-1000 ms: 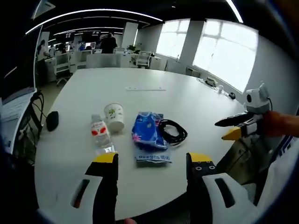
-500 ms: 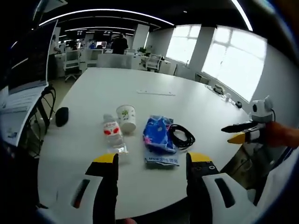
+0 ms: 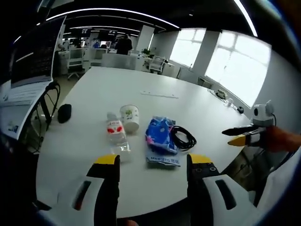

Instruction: Arrange the tabletop items into an orderly group along one side of the table until the central work area is clear of visible clutter.

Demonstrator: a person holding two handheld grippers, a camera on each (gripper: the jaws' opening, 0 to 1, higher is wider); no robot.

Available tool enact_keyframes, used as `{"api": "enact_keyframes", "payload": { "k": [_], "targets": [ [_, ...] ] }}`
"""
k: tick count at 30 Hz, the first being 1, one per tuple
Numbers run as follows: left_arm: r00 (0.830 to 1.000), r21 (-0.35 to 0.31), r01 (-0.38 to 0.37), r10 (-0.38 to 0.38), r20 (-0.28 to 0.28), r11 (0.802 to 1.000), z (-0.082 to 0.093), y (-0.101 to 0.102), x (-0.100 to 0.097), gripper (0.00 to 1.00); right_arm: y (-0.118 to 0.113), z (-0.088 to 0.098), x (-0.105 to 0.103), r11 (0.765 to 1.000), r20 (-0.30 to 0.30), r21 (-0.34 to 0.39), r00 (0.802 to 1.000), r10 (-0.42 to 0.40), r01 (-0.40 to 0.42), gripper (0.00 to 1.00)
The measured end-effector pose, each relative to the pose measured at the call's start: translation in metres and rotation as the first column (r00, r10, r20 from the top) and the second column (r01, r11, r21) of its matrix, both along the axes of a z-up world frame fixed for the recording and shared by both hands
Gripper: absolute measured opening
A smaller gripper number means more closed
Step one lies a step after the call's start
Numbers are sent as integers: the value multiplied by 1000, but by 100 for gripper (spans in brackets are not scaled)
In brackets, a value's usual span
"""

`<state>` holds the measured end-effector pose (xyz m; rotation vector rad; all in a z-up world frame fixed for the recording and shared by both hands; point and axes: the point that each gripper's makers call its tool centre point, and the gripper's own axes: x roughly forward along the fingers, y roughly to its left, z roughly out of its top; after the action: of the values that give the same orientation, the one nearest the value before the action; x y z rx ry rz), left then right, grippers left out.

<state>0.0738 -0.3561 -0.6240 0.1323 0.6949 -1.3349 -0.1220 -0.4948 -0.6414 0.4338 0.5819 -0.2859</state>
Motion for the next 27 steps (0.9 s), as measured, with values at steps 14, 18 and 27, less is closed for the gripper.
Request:
{"api": "enact_keyframes", "payload": {
  "k": [14,18,27],
  "targets": [
    [1000,7,-6,6,-13,1000,-1,4,4,57,2,-7,-7,999,4,17,1000,-30,30,69],
    [1000,11,-9,10,-13,1000,-1,7,6,57,3,-8,-5,999,3,18,1000,-27,27,69],
    [1000,10,-12,12,-5,1000,4,5,12,57,0,-5,-1,999,12,15,999,-30,30,69]
  ]
}}
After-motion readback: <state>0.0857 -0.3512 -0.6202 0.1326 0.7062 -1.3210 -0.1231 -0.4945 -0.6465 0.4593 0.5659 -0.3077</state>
